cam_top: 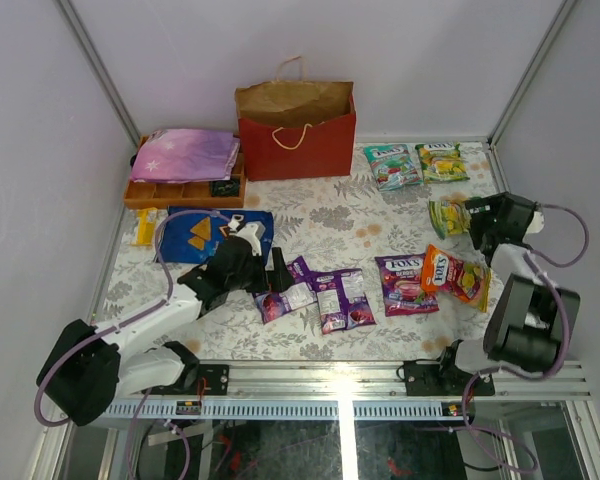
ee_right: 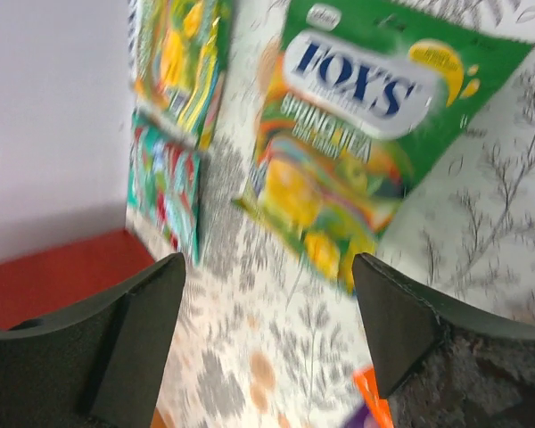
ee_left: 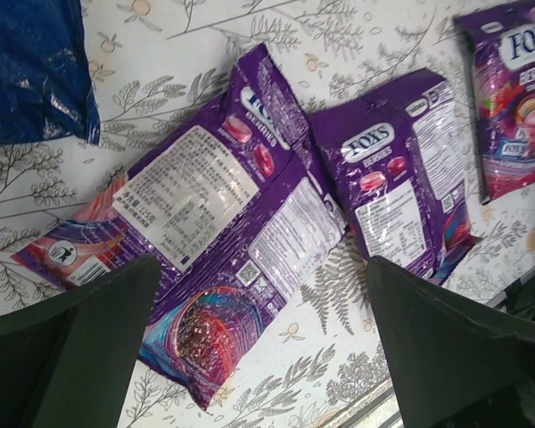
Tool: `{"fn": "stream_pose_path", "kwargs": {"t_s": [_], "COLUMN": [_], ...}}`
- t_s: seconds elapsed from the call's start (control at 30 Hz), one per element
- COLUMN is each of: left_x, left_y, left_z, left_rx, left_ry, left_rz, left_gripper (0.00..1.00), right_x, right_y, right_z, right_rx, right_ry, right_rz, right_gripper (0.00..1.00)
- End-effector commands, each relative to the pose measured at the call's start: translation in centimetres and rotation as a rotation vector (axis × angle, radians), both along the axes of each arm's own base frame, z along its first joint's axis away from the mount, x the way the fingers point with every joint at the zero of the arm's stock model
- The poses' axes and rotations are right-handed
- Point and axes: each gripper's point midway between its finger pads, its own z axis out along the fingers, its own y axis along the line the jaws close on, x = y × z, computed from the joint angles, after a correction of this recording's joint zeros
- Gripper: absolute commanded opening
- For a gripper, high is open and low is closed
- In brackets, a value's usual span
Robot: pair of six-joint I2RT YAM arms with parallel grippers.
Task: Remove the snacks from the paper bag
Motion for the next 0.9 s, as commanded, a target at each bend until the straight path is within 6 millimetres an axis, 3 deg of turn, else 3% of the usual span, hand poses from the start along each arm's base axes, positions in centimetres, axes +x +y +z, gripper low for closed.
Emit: {"fn": "stream_pose_path", "kwargs": {"t_s": [0.0, 0.13, 0.27, 0.43, 0.53, 0.6, 0.67, 0.7, 0.77, 0.8, 0.83, 0.87], "left_x": [0.2, 0.2, 1.3, 3.0, 3.5, 3.5, 3.2, 2.8, 1.9, 1.2, 0.5, -0.1], "left_y": [-0.2, -0.6, 0.0, 1.3, 1.5, 1.6, 1.8, 1.6, 1.7, 1.7, 1.5, 1.2], "left_z": [0.6, -0.4, -1.3, -1.4, -2.1, -2.8, -3.4, -3.7, -4.2, -4.4, -4.6, -4.8], "left_rx": [0.030, 0.051, 0.113, 0.232, 0.291, 0.329, 0.386, 0.419, 0.488, 0.511, 0.524, 0.531], "left_ry": [0.002, 0.064, 0.060, 0.044, 0.070, 0.096, 0.101, 0.091, 0.084, 0.085, 0.081, 0.080], "left_rz": [-0.020, -0.024, 0.008, 0.057, 0.057, 0.045, 0.034, 0.019, 0.004, -0.010, -0.026, -0.041], "left_gripper": [1.00, 0.97, 0.86, 0.71, 0.54, 0.52, 0.56, 0.60, 0.68, 0.76, 0.97, 1.00], "right_x": [-4.8, -8.6, -9.8, -12.0, -14.1, -15.9, -17.7, -18.8, -20.3, -20.8, -21.2, -21.5], "right_y": [3.8, 7.0, 13.4, 22.2, 26.0, 28.1, 29.4, 30.4, 31.2, 31.4, 31.7, 32.0], "right_z": [1.8, 2.4, 3.3, 1.4, 0.1, -1.1, -2.1, -2.4, -2.9, -3.1, -3.2, -3.2], "right_rx": [-0.038, -0.160, -0.309, -0.380, -0.445, -0.502, -0.568, -0.600, -0.622, -0.622, -0.621, -0.617], "right_ry": [0.040, 0.104, 0.132, 0.183, 0.220, 0.268, 0.313, 0.315, 0.314, 0.310, 0.300, 0.283], "right_rz": [0.192, 0.317, 0.577, 0.963, 1.100, 1.205, 1.294, 1.349, 1.412, 1.430, 1.445, 1.457], "right_gripper": [0.83, 0.84, 0.85, 0.81, 0.77, 0.79, 0.88, 0.98, 0.99, 0.99, 0.99, 0.99]}}
